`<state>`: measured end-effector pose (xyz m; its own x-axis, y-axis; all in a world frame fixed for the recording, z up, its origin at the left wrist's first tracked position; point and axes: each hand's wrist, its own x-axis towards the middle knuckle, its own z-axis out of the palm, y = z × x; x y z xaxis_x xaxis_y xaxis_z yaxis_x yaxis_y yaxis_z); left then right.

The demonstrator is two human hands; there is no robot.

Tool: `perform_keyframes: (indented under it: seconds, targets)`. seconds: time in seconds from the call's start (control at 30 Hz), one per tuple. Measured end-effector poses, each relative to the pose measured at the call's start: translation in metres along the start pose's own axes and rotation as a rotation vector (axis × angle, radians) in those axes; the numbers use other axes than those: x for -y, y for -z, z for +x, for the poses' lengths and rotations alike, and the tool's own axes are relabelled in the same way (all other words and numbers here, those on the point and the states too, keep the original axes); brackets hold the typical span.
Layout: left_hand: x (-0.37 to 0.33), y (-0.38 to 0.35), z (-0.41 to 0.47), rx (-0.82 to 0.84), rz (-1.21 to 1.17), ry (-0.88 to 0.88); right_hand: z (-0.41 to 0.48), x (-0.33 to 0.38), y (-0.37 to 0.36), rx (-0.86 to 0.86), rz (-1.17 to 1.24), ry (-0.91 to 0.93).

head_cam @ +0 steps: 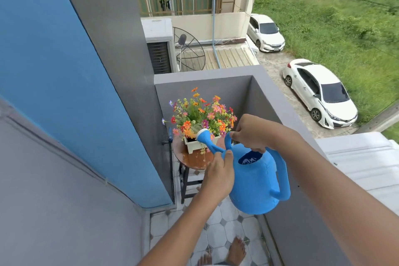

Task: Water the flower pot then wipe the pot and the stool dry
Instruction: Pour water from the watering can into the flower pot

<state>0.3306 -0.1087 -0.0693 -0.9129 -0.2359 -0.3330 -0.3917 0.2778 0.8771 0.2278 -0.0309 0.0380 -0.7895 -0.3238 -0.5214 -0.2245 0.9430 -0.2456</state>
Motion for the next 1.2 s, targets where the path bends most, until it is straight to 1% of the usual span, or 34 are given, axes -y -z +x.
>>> perform_keyframes:
  seconds: [0.1,0.23,0.47,0.67,0.77,0.87,0.97,1.07,1.2]
  targets:
    - [-0.007,-0.014,0.002,0.034,-0.010,0.000,-0.006,-0.015,0.004,-0.036,0.053,-0.030]
    - [-0.016,-0.030,0.011,0.063,-0.017,0.000,-0.010,-0.034,0.010,-0.054,0.066,-0.071]
    - [-0.030,-0.045,0.036,0.057,-0.020,-0.014,0.003,-0.054,0.023,-0.121,0.118,-0.083]
    - [-0.042,-0.046,0.062,0.046,-0.016,-0.007,0.025,-0.065,0.037,-0.120,0.126,-0.057]
    - [-0.049,-0.051,0.075,0.006,0.025,-0.036,0.039,-0.075,0.042,-0.123,0.155,-0.055]
    - [-0.052,-0.058,0.090,-0.040,0.086,-0.059,0.046,-0.088,0.045,-0.148,0.266,-0.044]
    - [-0.056,-0.068,0.105,-0.063,0.130,-0.075,0.054,-0.111,0.045,-0.142,0.296,0.005]
    - [-0.064,-0.082,0.119,-0.075,0.150,-0.100,0.064,-0.139,0.041,-0.172,0.472,0.012]
    - [-0.074,-0.102,0.131,-0.039,0.172,-0.138,0.067,-0.168,0.034,-0.205,0.650,0.034]
